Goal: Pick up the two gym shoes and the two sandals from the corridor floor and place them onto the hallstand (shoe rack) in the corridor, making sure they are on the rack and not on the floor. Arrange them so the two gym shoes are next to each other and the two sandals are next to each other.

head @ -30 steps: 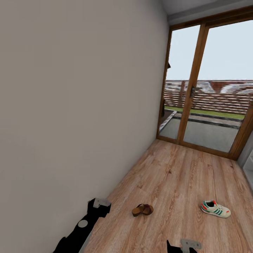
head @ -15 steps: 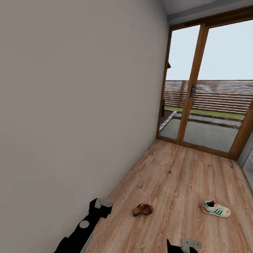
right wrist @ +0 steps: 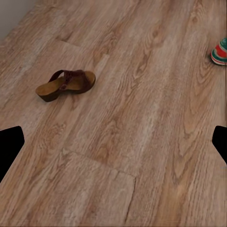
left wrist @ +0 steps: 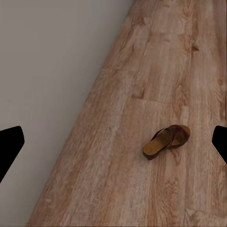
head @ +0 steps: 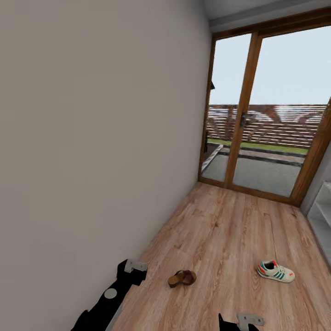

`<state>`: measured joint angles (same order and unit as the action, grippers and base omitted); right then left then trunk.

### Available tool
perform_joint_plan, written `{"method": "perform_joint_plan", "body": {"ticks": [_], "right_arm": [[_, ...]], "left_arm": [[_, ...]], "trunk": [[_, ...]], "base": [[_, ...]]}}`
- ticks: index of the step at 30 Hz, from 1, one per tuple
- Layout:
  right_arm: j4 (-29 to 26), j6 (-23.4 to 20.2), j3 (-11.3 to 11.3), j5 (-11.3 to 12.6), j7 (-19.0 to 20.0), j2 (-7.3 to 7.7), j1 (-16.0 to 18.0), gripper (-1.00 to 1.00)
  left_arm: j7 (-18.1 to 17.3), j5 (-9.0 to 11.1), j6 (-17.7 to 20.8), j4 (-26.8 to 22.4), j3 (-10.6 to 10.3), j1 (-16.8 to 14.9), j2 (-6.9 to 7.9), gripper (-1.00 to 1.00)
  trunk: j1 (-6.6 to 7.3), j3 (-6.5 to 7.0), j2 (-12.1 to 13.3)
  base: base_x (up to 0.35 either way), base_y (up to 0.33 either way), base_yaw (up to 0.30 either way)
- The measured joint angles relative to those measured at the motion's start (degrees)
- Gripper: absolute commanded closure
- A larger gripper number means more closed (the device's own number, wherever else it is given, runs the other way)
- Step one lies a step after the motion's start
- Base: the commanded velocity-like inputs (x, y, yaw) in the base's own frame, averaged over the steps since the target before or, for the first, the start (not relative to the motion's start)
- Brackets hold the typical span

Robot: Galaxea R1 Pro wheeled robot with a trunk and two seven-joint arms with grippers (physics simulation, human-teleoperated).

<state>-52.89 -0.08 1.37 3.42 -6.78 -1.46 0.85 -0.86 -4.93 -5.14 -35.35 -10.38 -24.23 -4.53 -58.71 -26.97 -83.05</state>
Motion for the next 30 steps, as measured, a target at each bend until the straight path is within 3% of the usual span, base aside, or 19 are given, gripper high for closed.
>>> {"method": "perform_joint_plan", "body": {"ticks": [10,30], "right_arm": [[0.0,0.0,0.0,0.0,0.0,0.00,0.0,-1.00],[0.1,0.0,0.0,0.0,0.0,0.00,0.0,-1.00]], "left_arm": [[0.0,0.0,0.0,0.0,-0.1,0.0,-0.26,-1.00],[0.0,0.0,0.0,0.0,-0.1,0.0,-0.29,-1.00]], "trunk": [[-0.01,0.00,0.0],[-0.02,0.00,0.0]], "base": [[0.196,0.060,-0.295],[0.014,0.003,-0.300]]}}
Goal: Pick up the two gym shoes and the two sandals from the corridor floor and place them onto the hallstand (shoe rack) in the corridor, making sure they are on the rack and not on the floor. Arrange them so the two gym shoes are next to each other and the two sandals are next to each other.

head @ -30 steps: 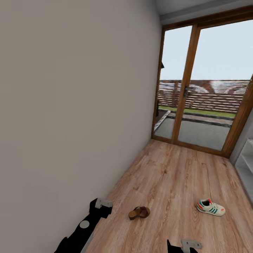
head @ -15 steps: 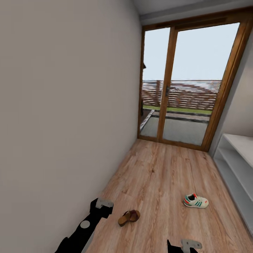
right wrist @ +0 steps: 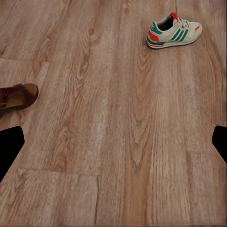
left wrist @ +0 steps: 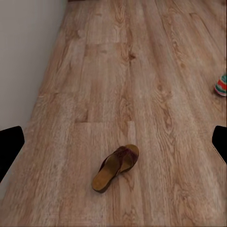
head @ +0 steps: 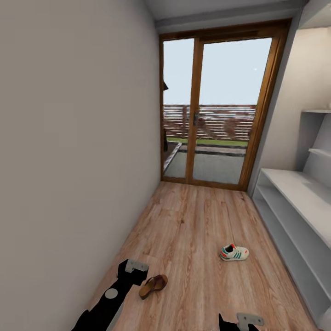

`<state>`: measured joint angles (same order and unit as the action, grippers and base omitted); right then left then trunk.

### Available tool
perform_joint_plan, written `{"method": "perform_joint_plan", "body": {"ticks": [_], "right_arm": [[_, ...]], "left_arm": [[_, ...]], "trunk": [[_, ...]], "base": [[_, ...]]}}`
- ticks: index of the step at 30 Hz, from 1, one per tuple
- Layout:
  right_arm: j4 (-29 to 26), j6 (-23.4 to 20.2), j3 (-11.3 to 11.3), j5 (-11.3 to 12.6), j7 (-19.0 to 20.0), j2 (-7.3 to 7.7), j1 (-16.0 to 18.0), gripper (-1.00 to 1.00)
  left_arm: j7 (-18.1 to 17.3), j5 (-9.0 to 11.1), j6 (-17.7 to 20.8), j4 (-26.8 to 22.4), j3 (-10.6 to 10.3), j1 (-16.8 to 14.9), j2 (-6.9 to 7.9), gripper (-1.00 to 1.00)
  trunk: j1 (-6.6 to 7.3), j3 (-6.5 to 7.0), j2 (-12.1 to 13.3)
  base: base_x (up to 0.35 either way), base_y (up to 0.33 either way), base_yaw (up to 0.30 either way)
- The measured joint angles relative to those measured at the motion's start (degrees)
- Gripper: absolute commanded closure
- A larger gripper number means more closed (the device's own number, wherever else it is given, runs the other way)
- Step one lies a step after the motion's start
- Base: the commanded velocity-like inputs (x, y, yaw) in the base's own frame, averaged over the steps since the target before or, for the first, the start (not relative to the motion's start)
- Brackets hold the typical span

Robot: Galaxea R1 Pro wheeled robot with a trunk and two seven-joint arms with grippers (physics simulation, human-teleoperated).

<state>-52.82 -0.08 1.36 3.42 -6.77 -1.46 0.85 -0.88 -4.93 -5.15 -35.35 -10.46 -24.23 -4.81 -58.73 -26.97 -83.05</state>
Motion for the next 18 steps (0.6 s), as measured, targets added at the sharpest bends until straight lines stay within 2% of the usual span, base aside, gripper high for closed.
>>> {"method": "perform_joint_plan", "body": {"ticks": [5,18], "right_arm": [[0.0,0.0,-0.1,0.0,0.0,0.00,0.0,-1.00],[0.0,0.0,-0.1,0.0,0.0,0.00,0.0,-1.00]], "left_arm": [[0.0,0.0,0.0,0.0,0.0,0.0,0.05,-1.00],[0.0,0.0,0.1,0.0,0.0,0.0,0.06,-1.00]], "trunk": [[0.02,0.00,0.0],[0.01,0.00,0.0]], "base": [[0.139,0.100,-0.300],[0.199,0.181,-0.300]]}}
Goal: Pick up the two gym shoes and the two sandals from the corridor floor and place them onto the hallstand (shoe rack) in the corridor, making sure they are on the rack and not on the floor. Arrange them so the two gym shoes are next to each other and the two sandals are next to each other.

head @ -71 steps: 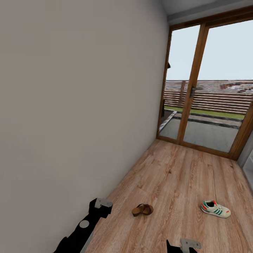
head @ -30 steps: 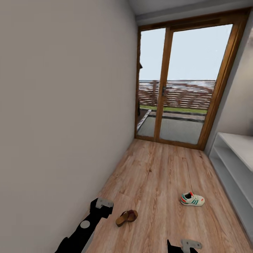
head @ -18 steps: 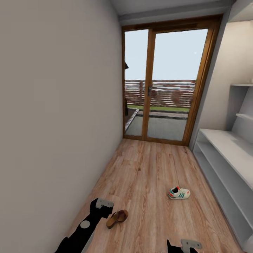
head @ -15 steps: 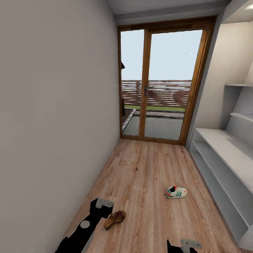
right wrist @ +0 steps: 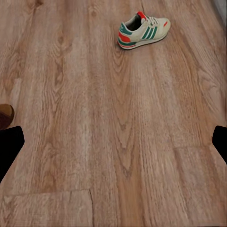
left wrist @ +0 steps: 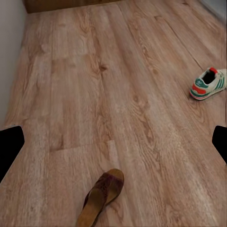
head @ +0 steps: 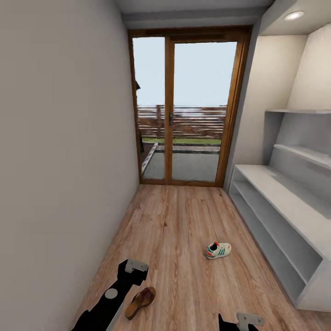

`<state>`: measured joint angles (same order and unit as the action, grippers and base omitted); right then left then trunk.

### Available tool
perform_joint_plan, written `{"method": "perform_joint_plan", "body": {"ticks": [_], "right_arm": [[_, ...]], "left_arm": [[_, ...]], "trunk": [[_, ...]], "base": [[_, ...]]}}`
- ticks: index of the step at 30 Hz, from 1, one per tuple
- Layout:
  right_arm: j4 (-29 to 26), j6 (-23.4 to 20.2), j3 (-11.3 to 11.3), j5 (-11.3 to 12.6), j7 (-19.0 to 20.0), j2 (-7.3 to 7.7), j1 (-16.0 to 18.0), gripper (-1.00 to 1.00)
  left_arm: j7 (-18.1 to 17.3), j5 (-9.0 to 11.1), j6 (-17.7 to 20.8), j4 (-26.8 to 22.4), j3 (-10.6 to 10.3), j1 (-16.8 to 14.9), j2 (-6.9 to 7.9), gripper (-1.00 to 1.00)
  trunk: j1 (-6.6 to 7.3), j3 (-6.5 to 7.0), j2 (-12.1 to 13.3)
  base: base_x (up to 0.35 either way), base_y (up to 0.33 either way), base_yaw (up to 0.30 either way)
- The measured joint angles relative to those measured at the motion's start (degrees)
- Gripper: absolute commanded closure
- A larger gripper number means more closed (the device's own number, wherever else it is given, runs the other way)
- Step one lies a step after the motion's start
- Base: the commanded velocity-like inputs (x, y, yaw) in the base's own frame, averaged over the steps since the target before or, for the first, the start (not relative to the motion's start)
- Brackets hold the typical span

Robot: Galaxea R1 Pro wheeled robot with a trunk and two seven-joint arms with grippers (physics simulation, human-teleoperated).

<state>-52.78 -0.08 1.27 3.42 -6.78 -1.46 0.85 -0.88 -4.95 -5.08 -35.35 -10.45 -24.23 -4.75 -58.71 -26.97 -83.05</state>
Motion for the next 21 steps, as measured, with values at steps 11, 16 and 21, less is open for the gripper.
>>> {"method": "perform_joint_plan", "body": {"ticks": [11,16,21], "right_arm": [[0.0,0.0,0.0,0.0,0.0,0.00,0.0,-1.00],[0.0,0.0,0.0,0.0,0.0,0.00,0.0,-1.00],[-0.1,0.0,0.0,0.0,0.0,0.00,0.0,-1.00]], "left_arm": [[0.0,0.0,0.0,0.0,0.0,0.0,0.00,-1.00],[0.0,0.0,0.0,0.0,0.0,0.0,0.01,-1.00],[0.0,0.0,0.0,0.0,0.0,0.0,0.00,-1.00]], "trunk": [[-0.02,0.00,0.0],[-0.02,0.00,0.0],[-0.02,0.00,0.0]], "base": [[0.069,0.052,-0.300],[0.005,0.039,-0.300],[0.001,0.178,-0.300]]}}
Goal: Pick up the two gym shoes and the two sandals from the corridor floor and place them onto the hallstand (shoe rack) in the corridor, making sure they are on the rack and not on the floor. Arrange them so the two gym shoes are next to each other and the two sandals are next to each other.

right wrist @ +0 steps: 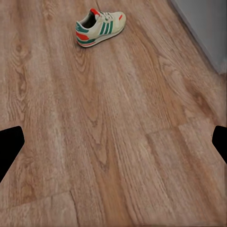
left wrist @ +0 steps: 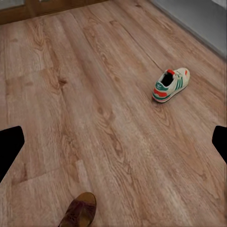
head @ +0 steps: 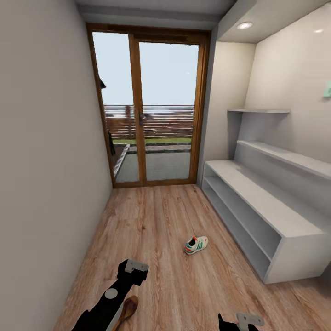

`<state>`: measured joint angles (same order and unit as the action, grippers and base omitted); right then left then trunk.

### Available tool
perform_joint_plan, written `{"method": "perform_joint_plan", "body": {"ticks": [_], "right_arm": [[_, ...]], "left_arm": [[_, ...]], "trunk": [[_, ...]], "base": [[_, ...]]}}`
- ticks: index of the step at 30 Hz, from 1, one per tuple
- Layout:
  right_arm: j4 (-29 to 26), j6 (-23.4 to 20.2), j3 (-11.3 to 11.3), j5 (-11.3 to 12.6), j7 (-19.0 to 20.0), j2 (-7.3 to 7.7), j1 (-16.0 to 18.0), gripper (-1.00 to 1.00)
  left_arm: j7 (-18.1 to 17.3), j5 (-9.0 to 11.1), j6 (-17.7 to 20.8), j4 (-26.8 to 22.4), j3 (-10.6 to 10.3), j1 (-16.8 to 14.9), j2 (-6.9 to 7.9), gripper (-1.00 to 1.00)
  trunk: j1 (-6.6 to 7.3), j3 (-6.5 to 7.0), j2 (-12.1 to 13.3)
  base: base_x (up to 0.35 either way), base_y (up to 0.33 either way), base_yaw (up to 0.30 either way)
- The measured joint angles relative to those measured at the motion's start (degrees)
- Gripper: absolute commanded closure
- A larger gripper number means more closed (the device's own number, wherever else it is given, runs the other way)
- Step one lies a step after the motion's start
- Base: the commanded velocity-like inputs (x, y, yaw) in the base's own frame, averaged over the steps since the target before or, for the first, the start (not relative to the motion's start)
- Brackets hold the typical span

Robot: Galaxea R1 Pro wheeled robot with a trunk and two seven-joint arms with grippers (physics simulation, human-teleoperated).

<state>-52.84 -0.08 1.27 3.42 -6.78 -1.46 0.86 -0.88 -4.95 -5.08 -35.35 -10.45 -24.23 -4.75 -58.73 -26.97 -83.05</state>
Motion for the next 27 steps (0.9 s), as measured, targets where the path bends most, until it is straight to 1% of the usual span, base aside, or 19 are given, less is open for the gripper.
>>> {"method": "perform_joint_plan", "body": {"ticks": [3,8,19,22,24,25,26,27], "right_arm": [[0.0,0.0,0.0,0.0,0.0,0.00,0.0,-1.00],[0.0,0.0,0.0,0.0,0.0,-0.01,0.0,-1.00],[0.0,0.0,-0.1,0.0,0.0,-0.05,0.0,-1.00],[0.1,0.1,0.6,0.3,0.0,0.01,0.0,-1.00],[0.1,0.1,1.5,1.1,0.0,0.04,0.0,-1.00],[0.1,0.1,2.9,2.5,0.0,0.05,0.0,-1.00],[0.1,0.1,3.6,3.5,-0.1,0.04,0.0,-1.00],[0.1,0.1,5.3,7.3,-0.1,0.01,0.0,-1.00]], "left_arm": [[0.0,0.0,0.0,0.0,0.0,0.0,0.01,-1.00],[0.0,0.0,-0.1,0.0,0.0,0.0,0.01,-1.00],[0.0,-0.1,-0.1,-0.1,0.1,0.0,0.02,-1.00],[0.0,-0.1,-0.1,-0.1,0.2,0.0,0.02,-1.00],[0.0,0.0,-0.1,-0.1,0.2,0.0,0.02,-1.00],[0.0,-0.1,-0.1,-0.1,0.2,0.0,0.02,-1.00],[0.0,-0.1,-0.1,-0.1,0.2,0.0,0.02,-1.00],[0.0,0.0,-0.1,-0.1,0.2,0.0,0.02,-1.00]], "trunk": [[0.00,0.00,0.0],[0.00,0.00,0.0],[0.00,0.00,0.0],[0.00,0.00,0.0],[0.00,0.00,0.0],[0.00,0.00,0.0],[0.00,0.00,0.0],[0.00,0.00,0.0]], "base": [[0.000,0.156,-0.246],[0.000,0.070,-0.105],[0.000,0.004,-0.006],[0.000,0.000,0.000],[0.000,0.000,0.000],[0.000,0.000,0.000],[0.000,0.000,0.000],[0.000,0.000,0.000]]}}
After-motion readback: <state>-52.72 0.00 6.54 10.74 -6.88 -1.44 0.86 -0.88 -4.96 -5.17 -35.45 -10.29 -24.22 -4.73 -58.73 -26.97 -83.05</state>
